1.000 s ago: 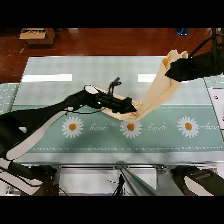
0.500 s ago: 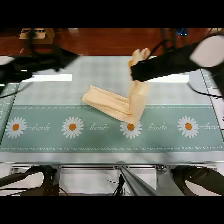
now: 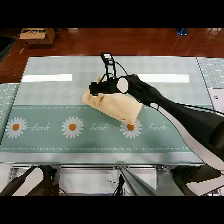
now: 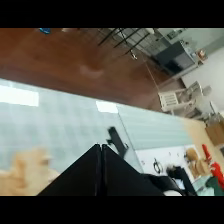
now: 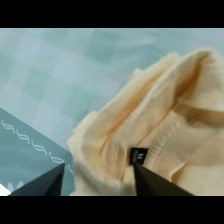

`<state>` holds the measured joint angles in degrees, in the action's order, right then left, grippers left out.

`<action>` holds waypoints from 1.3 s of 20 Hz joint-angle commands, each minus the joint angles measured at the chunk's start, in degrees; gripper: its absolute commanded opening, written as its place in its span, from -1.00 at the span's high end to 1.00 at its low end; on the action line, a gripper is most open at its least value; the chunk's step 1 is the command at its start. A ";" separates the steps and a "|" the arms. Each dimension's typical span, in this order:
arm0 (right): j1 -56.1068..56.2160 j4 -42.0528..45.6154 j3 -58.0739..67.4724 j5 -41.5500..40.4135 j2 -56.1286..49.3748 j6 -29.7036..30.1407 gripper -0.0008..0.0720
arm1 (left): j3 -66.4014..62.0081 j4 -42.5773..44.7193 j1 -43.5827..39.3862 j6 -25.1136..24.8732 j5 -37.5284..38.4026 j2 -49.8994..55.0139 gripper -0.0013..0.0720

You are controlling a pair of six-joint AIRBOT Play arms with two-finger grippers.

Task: Fold the shirts.

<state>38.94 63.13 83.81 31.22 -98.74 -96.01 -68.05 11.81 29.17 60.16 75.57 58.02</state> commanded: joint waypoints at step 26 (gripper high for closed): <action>-18.86 -44.87 -49.35 -10.99 22.86 17.27 -0.62 | 0.04 19.28 -7.06 4.66 -1.38 0.28 0.39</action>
<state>14.72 30.41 35.51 31.03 -73.28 -80.05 -68.01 30.87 22.15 64.12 74.28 58.26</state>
